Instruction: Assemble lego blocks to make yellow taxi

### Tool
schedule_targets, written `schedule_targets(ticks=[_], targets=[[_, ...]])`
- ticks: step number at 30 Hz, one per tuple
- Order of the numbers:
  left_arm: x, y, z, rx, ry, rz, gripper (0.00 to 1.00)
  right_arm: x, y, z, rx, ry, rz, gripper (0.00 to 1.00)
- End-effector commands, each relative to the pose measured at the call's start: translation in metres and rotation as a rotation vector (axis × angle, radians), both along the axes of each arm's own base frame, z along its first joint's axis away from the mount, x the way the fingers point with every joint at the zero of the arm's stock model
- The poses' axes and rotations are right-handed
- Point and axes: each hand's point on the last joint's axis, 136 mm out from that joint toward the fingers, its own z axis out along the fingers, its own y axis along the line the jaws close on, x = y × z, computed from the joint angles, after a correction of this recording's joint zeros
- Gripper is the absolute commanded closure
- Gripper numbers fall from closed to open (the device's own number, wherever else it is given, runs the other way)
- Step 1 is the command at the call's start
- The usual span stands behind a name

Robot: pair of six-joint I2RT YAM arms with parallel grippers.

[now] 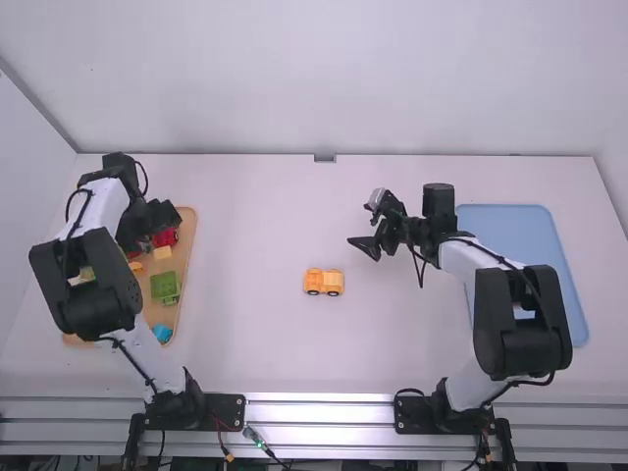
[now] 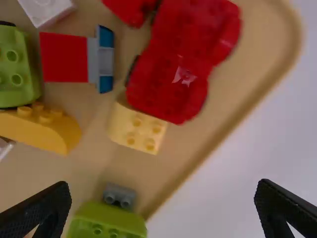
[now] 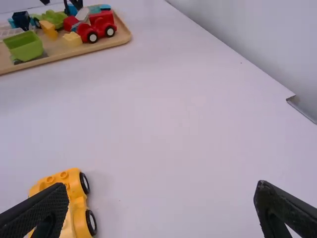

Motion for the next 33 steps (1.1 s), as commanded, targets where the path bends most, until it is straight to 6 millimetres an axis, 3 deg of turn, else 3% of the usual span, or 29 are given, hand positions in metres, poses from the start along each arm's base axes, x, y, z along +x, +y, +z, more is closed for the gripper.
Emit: schedule_targets(ticks=[1, 4, 8, 11, 18, 19, 20, 21, 33], targets=[[0.004, 0.010, -0.007, -0.005, 0.013, 0.042, 0.01, -0.002, 0.002, 0.003, 0.011, 0.001, 0.008, 0.01], [0.009, 0.010, -0.012, -0.015, -0.004, 0.077, 0.01, -0.001, 0.002, 0.004, 0.013, -0.005, 0.009, 0.01], [0.008, -0.002, -0.014, -0.098, -0.010, 0.277, 0.01, 0.000, 0.002, 0.005, 0.021, 0.010, -0.004, 0.01], [0.001, 0.003, -0.017, -0.065, 0.017, 0.301, 0.01, 0.003, 0.002, 0.008, 0.041, 0.029, -0.024, 0.01], [0.004, 0.006, -0.031, -0.051, -0.018, 0.318, 0.01, 0.004, 0.002, 0.010, 0.041, 0.016, -0.023, 0.01], [0.004, 0.006, -0.032, -0.050, -0.017, 0.319, 0.04, 0.004, 0.002, 0.010, 0.042, 0.016, -0.023, 0.01], [-0.001, 0.009, -0.032, -0.042, -0.004, 0.330, 0.23, 0.004, 0.002, 0.009, 0.042, 0.017, -0.024, 0.01], [-0.005, 0.010, -0.033, -0.049, 0.008, 0.367, 0.26, 0.004, 0.002, 0.010, 0.042, 0.016, -0.023, 0.01], [-0.037, 0.007, -0.045, -0.048, 0.081, 0.884, 0.21, 0.005, 0.002, 0.010, 0.052, 0.035, -0.035, 0.01]])
